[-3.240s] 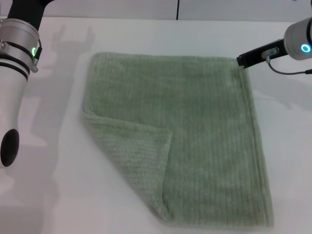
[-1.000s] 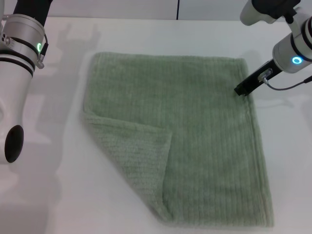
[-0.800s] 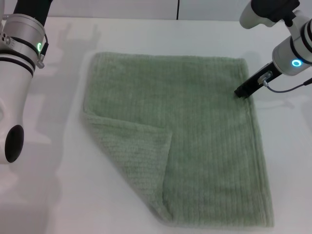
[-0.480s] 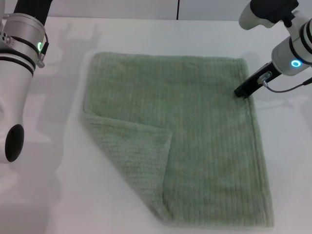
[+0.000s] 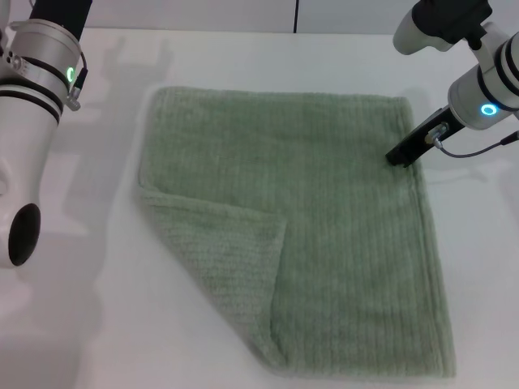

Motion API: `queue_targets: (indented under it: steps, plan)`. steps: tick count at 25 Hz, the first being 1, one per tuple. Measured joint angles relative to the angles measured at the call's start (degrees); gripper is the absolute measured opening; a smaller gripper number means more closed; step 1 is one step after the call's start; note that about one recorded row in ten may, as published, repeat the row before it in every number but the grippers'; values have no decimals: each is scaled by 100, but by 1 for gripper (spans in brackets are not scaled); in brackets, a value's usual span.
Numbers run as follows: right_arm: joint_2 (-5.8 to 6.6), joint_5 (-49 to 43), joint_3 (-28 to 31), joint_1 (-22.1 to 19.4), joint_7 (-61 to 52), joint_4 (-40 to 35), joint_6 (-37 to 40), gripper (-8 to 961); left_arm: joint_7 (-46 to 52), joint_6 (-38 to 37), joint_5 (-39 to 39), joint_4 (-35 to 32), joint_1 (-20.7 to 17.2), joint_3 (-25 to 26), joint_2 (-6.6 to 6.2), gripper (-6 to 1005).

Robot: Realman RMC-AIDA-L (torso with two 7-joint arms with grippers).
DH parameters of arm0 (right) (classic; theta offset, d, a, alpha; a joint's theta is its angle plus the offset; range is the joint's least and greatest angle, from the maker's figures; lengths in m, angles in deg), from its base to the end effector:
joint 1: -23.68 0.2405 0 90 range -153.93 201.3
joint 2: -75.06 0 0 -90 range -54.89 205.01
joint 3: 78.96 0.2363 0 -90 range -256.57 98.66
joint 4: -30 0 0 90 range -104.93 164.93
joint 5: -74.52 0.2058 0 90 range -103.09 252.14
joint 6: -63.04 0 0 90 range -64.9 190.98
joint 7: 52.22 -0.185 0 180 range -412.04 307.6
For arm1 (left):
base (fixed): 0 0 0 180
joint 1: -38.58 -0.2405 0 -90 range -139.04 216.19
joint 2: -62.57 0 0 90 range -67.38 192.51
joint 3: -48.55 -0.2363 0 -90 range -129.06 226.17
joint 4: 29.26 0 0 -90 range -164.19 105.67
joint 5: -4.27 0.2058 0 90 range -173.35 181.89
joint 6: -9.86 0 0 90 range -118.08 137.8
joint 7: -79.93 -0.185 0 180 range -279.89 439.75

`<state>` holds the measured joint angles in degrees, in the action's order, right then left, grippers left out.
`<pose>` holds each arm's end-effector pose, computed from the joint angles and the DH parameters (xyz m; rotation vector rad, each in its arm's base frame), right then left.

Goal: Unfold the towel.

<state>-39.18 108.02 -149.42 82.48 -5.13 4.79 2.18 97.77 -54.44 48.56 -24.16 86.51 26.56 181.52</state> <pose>0.2188 0.4263 -0.0654 -2.5521 0.8986 -0.5061 -0.2197 0.4567 0.0207 -1.4796 -0.6196 -0.9594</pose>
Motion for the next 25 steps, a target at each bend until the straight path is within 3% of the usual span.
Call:
queue_targets:
  steps: [9,15,21,25]
  plan:
    - [-8,0,-2,1,2,39,53,-1,1442,241,1,-531,-43,-957,-22,809]
    - [-11,0,-7,20,2,62,66,-1,2582,715,0,-1215,-135,-2014,-22,809]
    - [0,0,-11,26,2,71,66,-1,4263,1229,2,-2366,-480,-3678,-84,809]
    - [4,0,-11,27,5,78,73,-1,5343,1733,7,-3450,-823,-5071,-250,809]
